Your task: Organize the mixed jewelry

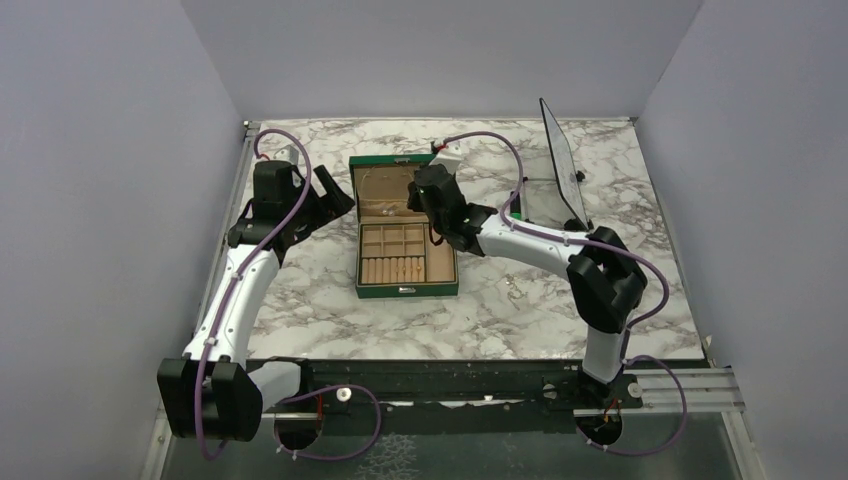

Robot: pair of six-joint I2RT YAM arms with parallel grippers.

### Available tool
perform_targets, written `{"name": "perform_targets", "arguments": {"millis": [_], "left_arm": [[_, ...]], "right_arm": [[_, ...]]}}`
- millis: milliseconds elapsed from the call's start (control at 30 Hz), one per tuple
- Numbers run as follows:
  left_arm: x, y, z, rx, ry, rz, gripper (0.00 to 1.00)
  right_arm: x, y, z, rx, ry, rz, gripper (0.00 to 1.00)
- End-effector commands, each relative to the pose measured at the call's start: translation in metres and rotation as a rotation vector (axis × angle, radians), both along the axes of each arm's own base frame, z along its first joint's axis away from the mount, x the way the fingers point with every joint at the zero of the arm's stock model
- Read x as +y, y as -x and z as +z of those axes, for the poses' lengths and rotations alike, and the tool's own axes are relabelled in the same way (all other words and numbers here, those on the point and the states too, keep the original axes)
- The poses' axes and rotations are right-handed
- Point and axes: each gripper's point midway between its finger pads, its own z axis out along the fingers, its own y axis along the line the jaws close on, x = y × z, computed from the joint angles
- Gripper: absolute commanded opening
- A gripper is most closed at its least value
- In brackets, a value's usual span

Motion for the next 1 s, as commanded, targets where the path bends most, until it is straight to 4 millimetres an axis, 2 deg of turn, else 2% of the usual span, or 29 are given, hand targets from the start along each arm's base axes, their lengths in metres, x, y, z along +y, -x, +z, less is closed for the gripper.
{"name": "perform_targets", "arguments": {"millis": [0,367,500,700,967], "left_arm": [[0.0,0.002,0.006,-0.028,0.013,-0.01,0.89],[-0.001,0.001,0.005,-0.026,0.017,-0.012,0.89],[-0.001,0.002,0.005,-0.026,0.016,-0.015,0.89],[-0.001,0.003,0.004,-0.025,0.017,-0.016,0.89],[-0.002,0.004,0.003,-0.023,0.019,-0.017,0.89]], "right_arm": [[-0.001,-0.006,-0.007,0.026,0.024,-0.051,0.01],[0.003,-0.008,-0.011,0.043,0.032,-0.049,0.06],[0.006,-0.009,-0.013,0.058,0.029,-0.048,0.11],[0.011,-0.009,-0.008,0.061,-0.004,-0.041,0.04],[0.018,-0.01,-0.008,0.102,-0.079,-0.068,0.04]]}}
